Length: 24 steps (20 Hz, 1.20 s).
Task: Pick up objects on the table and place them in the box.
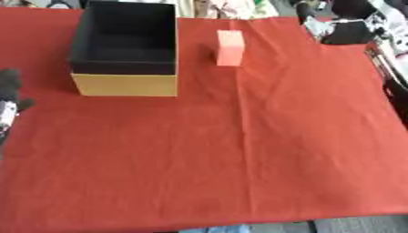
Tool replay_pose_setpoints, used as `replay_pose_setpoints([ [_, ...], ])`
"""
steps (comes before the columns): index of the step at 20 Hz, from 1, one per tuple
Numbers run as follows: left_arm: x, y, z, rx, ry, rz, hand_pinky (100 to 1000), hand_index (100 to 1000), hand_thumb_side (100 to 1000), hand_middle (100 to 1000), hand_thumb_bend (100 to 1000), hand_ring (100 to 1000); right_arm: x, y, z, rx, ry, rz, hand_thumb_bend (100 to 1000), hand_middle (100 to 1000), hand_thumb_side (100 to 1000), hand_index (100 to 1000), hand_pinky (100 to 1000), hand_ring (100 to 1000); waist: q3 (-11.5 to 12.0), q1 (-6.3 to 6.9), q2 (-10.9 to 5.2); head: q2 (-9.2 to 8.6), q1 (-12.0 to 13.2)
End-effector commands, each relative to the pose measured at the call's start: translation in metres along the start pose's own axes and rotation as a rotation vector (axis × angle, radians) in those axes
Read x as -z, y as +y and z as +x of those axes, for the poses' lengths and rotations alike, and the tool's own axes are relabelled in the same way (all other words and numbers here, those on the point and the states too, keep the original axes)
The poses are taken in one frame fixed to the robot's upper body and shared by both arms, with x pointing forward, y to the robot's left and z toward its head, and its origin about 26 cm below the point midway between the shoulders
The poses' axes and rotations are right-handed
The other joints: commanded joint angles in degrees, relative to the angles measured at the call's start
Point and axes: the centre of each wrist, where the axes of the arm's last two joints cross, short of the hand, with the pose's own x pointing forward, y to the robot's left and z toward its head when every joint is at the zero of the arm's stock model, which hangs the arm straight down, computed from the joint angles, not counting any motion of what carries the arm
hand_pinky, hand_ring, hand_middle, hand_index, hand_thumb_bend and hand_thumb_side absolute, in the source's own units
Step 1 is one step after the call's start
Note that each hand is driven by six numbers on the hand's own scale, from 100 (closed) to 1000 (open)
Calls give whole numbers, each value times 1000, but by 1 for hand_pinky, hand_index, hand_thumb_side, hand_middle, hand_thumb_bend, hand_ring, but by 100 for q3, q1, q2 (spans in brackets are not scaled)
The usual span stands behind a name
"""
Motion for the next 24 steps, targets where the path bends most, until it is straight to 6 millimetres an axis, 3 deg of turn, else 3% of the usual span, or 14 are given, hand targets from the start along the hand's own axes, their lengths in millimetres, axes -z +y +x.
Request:
replay_pose_setpoints([
  [1, 4, 1, 9, 19, -31, -28, 887, 913, 425, 915, 100, 999, 10, -10, -7, -70, 9, 54, 100, 856, 100, 1000, 733, 978, 24, 7, -120, 16, -88],
  [6, 6, -1, 9, 17, -37, -51, 887, 913, 426, 915, 100, 1000, 26, -4, -30, -139, 38, 116, 104, 862, 110, 1000, 746, 987, 126, -18, -119, 1, -230],
  [9, 7, -2, 9, 16, -40, -63, 887, 913, 425, 915, 100, 1000, 29, 0, -44, -176, 66, 145, 166, 883, 136, 1000, 804, 1000, 175, -34, -108, -24, -312],
  [10, 7, -2, 10, 15, -41, -66, 887, 913, 427, 915, 100, 1000, 29, 1, -49, -188, 79, 154, 209, 908, 140, 1000, 860, 1000, 185, -38, -105, -30, -340],
  [14, 8, -3, 10, 15, -43, -75, 887, 913, 425, 915, 100, 1000, 28, 5, -61, -257, 129, 188, 284, 926, 139, 1000, 920, 1000, 225, -50, -90, -64, -447],
  [24, 11, -5, 13, 15, -59, -92, 886, 913, 415, 914, 100, 999, 13, 7, -86, -362, 275, 104, 299, 911, 155, 1000, 925, 1000, 470, -72, -62, -101, -625],
])
